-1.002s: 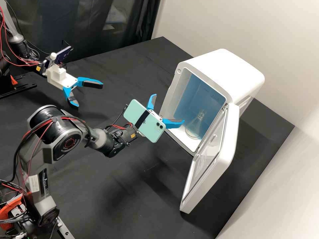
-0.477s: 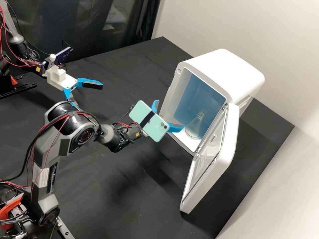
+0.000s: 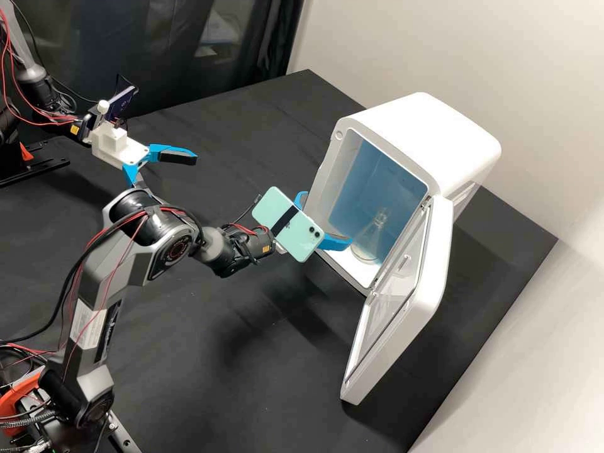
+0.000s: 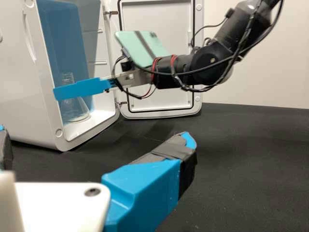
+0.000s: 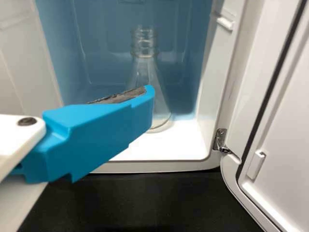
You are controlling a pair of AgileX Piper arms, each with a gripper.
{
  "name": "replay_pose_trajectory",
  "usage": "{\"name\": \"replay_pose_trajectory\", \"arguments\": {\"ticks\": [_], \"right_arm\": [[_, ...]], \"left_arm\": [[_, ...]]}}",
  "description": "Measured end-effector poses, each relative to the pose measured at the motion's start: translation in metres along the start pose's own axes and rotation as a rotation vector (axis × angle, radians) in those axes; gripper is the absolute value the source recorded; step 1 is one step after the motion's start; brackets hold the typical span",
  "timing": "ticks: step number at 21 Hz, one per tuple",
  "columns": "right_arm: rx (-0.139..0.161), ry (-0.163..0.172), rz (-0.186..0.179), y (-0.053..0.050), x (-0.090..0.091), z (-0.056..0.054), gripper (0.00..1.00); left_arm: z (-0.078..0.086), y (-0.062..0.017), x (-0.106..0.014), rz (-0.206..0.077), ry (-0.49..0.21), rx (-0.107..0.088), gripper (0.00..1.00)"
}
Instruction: Take the flask out of the incubator
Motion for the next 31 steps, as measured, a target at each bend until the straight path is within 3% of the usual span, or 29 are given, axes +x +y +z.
{"name": "replay_pose_trajectory", "arguments": {"ticks": [2,6,12,16,20,23,26,31], "right_arm": [[-0.025,-0.015,-0.016,-0.004,0.008,0.000,1.00],[-0.046,-0.042,-0.024,-0.011,0.019,0.005,1.00],[-0.033,-0.075,-0.030,-0.017,0.025,0.012,1.00],[-0.045,-0.082,-0.028,-0.013,0.027,0.018,1.00],[-0.053,-0.106,-0.024,-0.005,0.025,0.032,1.00],[-0.042,-0.134,-0.007,0.001,0.027,0.042,1.00],[-0.030,-0.160,0.002,0.000,0.033,0.051,1.00],[-0.028,-0.184,-0.029,-0.006,0.045,0.054,1.00]], "left_arm": [[0.000,0.0000,0.000,0.000,0.000,0.000,1.00],[0.000,0.0000,0.000,0.000,0.000,0.000,1.00],[0.000,0.0000,0.000,0.000,0.000,0.000,1.00],[0.000,0.0000,0.000,0.000,0.000,0.000,1.00],[0.000,0.0000,0.000,0.000,0.000,0.000,1.00],[0.000,0.0000,0.000,0.000,0.000,0.000,1.00],[0.000,0.0000,0.000,0.000,0.000,0.000,1.00],[0.000,-0.0001,0.000,-0.001,-0.002,0.000,1.00]]}}
